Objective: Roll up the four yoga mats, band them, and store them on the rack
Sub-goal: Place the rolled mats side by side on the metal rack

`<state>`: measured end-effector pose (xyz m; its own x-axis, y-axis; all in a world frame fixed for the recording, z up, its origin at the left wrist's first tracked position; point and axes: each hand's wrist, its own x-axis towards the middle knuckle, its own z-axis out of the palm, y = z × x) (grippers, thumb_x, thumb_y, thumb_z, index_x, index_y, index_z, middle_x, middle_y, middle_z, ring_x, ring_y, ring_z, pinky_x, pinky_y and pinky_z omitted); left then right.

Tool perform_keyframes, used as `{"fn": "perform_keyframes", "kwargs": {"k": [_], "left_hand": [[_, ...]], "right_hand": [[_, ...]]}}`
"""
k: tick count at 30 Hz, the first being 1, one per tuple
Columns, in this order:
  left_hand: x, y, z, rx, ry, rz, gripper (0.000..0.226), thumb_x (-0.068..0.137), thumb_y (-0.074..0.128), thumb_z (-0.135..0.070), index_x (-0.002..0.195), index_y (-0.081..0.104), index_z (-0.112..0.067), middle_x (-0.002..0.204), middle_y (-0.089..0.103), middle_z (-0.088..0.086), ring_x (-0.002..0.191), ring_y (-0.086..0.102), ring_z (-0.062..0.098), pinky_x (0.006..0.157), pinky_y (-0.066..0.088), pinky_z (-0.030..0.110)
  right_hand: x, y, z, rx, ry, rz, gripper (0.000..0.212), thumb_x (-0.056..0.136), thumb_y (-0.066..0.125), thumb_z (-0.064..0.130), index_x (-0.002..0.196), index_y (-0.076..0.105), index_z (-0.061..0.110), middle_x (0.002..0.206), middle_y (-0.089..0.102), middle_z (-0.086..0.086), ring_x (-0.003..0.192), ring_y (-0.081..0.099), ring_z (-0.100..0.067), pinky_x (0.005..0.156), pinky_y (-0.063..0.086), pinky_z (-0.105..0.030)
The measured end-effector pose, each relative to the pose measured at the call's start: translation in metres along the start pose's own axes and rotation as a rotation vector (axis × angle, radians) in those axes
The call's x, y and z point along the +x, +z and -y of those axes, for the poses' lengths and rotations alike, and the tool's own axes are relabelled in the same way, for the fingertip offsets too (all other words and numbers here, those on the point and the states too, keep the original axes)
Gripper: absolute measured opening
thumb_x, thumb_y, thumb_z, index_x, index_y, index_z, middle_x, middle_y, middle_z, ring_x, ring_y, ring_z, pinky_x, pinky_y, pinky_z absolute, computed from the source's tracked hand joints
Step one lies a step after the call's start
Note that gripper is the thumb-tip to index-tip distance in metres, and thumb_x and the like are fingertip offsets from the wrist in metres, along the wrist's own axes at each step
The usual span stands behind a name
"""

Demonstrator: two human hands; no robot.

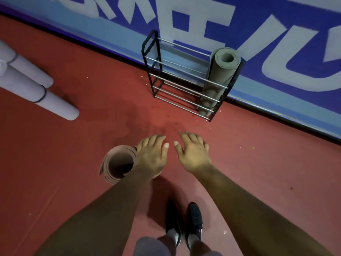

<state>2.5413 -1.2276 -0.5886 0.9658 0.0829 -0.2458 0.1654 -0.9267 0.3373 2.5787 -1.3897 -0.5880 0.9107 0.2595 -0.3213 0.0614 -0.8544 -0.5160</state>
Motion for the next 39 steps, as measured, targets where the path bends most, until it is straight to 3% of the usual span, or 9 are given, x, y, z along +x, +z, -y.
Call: {"fn": "perform_keyframes", "kwargs": {"k": [8, 13, 17, 24, 27, 30, 33, 36, 39], "left_hand": [[-0.026, 0.009, 0.072, -0.04, -0.068, 0.005, 0.046, 0.104, 0.035, -0.039, 0.145, 0.048, -0.022, 0.152, 0.044, -0.003, 0.142, 0.033, 0.02, 0.117, 0.021, 0.046], [-0.027, 0.0, 0.154, 0.039, -0.015, 0.001, 0.069, 0.094, 0.02, -0.054, 0.141, 0.053, -0.016, 0.148, 0.049, 0.007, 0.137, 0.041, 0.03, 0.116, 0.026, 0.048], [-0.018, 0.0, 0.204, 0.039, 0.067, 0.024, 0.07, 0.092, 0.026, -0.054, 0.137, 0.058, -0.012, 0.146, 0.053, 0.011, 0.131, 0.049, 0.036, 0.112, 0.032, 0.05], [0.002, 0.014, 0.255, 0.033, 0.19, 0.103, 0.081, 0.091, 0.023, -0.066, 0.155, 0.036, -0.017, 0.157, 0.039, 0.006, 0.144, 0.036, 0.028, 0.116, 0.028, 0.045], [0.015, 0.023, 0.262, -0.048, 0.195, 0.152, 0.079, 0.094, 0.036, -0.067, 0.159, 0.022, -0.025, 0.161, 0.03, 0.003, 0.145, 0.034, 0.026, 0.112, 0.034, 0.043], [0.028, 0.034, 0.268, -0.259, 0.181, 0.224, 0.077, 0.094, 0.049, -0.062, 0.159, 0.019, -0.034, 0.162, 0.028, -0.002, 0.145, 0.032, 0.018, 0.112, 0.031, 0.028], [0.033, 0.039, 0.27, -0.426, 0.234, 0.214, 0.062, 0.099, 0.056, -0.045, 0.155, 0.035, -0.028, 0.155, 0.042, -0.006, 0.14, 0.038, 0.008, 0.102, 0.02, 0.003], [0.038, 0.039, 0.275, -0.452, 0.328, 0.158, 0.046, 0.102, 0.056, -0.03, 0.145, 0.05, -0.018, 0.143, 0.055, -0.003, 0.131, 0.05, 0.012, 0.099, 0.024, -0.001], [0.044, 0.038, 0.277, -0.454, 0.381, 0.131, 0.038, 0.101, 0.058, -0.023, 0.138, 0.057, -0.014, 0.133, 0.06, -0.001, 0.122, 0.054, 0.011, 0.096, 0.027, -0.001]], "right_hand": [[-0.019, 0.072, 0.037, 0.047, 0.009, 0.077, 0.054, 0.105, 0.038, 0.051, 0.156, 0.036, 0.031, 0.158, 0.041, 0.002, 0.147, 0.029, -0.022, 0.116, 0.023, -0.046], [-0.02, 0.128, 0.072, 0.064, 0.126, 0.125, 0.054, 0.105, 0.037, 0.054, 0.154, 0.036, 0.031, 0.158, 0.039, 0.002, 0.143, 0.032, -0.027, 0.113, 0.031, -0.048], [-0.014, 0.166, 0.116, 0.123, 0.195, 0.054, 0.054, 0.104, 0.041, 0.051, 0.154, 0.034, 0.032, 0.156, 0.04, 0.001, 0.14, 0.035, -0.028, 0.112, 0.034, -0.046], [-0.015, 0.216, 0.155, 0.27, 0.52, -0.172, 0.077, 0.103, 0.043, 0.053, 0.162, 0.011, 0.017, 0.165, 0.017, -0.013, 0.151, 0.019, -0.035, 0.119, 0.029, -0.052], [-0.018, 0.232, 0.15, 0.363, 0.58, -0.203, 0.083, 0.1, 0.044, 0.061, 0.162, 0.011, 0.017, 0.161, 0.023, -0.014, 0.146, 0.029, -0.039, 0.117, 0.033, -0.052], [-0.015, 0.245, 0.145, 0.49, 0.569, -0.227, 0.083, 0.099, 0.045, 0.063, 0.162, 0.013, 0.02, 0.161, 0.029, -0.012, 0.144, 0.037, -0.036, 0.115, 0.036, -0.046], [-0.007, 0.253, 0.141, 0.577, 0.54, -0.293, 0.072, 0.102, 0.046, 0.056, 0.161, 0.02, 0.024, 0.159, 0.035, -0.008, 0.142, 0.041, -0.029, 0.108, 0.036, -0.033], [0.002, 0.254, 0.135, 0.644, 0.51, -0.364, 0.06, 0.104, 0.046, 0.048, 0.158, 0.031, 0.025, 0.154, 0.043, -0.004, 0.139, 0.044, -0.021, 0.103, 0.034, -0.023], [0.009, 0.253, 0.128, 0.653, 0.455, -0.406, 0.053, 0.105, 0.05, 0.042, 0.154, 0.041, 0.023, 0.15, 0.049, -0.002, 0.136, 0.046, -0.018, 0.107, 0.035, -0.025]]}}
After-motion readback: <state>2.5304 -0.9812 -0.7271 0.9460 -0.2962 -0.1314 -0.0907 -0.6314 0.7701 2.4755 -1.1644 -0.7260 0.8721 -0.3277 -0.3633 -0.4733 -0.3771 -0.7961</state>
